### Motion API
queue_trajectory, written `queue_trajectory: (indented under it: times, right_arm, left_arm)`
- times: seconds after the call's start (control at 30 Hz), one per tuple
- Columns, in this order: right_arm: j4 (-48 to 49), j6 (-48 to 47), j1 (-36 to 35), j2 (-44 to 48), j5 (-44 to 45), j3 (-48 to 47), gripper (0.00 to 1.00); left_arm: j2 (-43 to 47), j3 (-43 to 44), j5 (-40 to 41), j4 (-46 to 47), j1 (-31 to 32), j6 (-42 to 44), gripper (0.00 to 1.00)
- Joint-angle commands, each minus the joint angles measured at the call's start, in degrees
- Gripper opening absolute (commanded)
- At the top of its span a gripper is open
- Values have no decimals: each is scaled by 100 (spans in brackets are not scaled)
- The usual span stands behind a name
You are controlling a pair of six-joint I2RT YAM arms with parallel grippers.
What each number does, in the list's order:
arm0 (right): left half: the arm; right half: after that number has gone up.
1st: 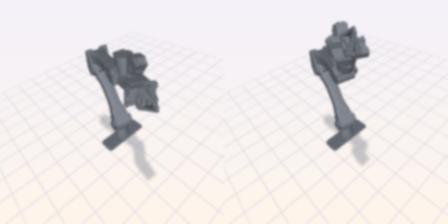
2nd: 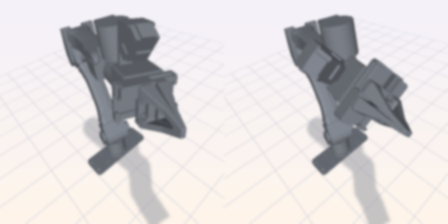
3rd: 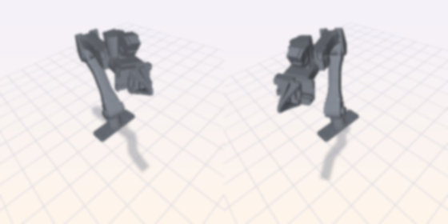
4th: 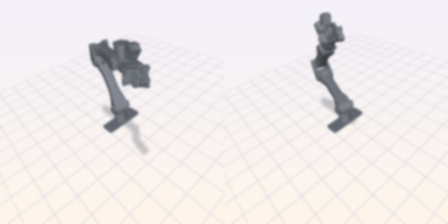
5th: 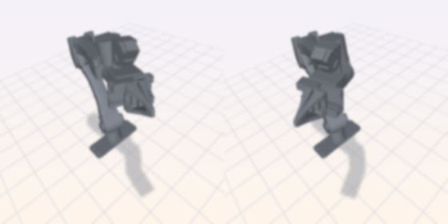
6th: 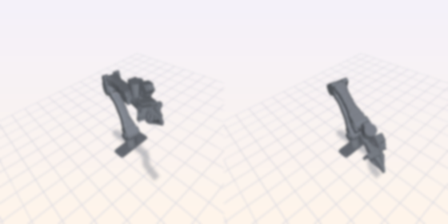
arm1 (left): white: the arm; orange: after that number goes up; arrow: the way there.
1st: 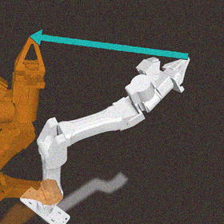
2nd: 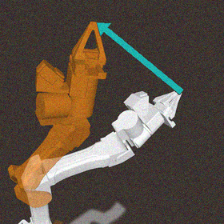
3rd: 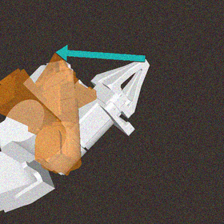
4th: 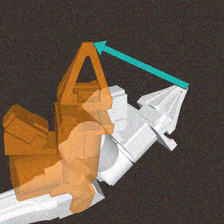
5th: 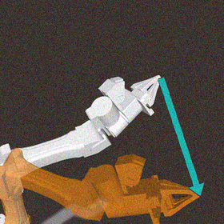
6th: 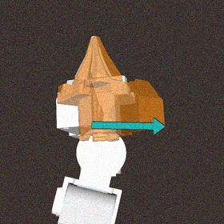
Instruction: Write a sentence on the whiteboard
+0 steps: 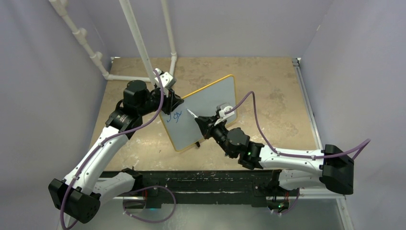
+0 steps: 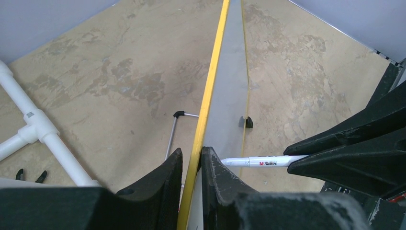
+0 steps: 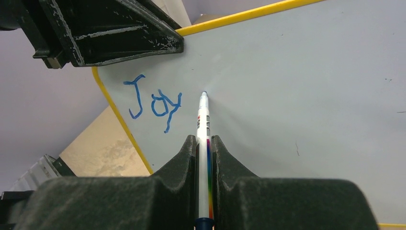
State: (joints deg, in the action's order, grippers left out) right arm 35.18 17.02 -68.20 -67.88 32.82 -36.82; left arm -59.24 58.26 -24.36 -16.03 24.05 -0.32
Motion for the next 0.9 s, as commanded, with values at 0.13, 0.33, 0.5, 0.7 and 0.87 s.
queue_trajectory:
  times: [0.13, 0.33, 0.5, 0.7, 0.87]
  right_arm:
    - [-133, 324, 27, 4, 207, 33, 0]
    - [-218, 468, 27, 17, 234, 145, 0]
    - [-265, 562, 27, 46, 182, 228, 0]
    - [-286, 602, 27, 109, 164, 267, 0]
    - [-308, 521, 18, 239, 102, 209, 0]
  left_arm:
    - [0, -25, -187, 179, 12, 5, 15]
    - [1, -33, -183, 187, 12, 5, 14]
    - [0, -34, -173, 188, 12, 5, 14]
    - [9, -34, -174, 188, 12, 5, 14]
    - [9, -34, -158, 193, 7, 5, 14]
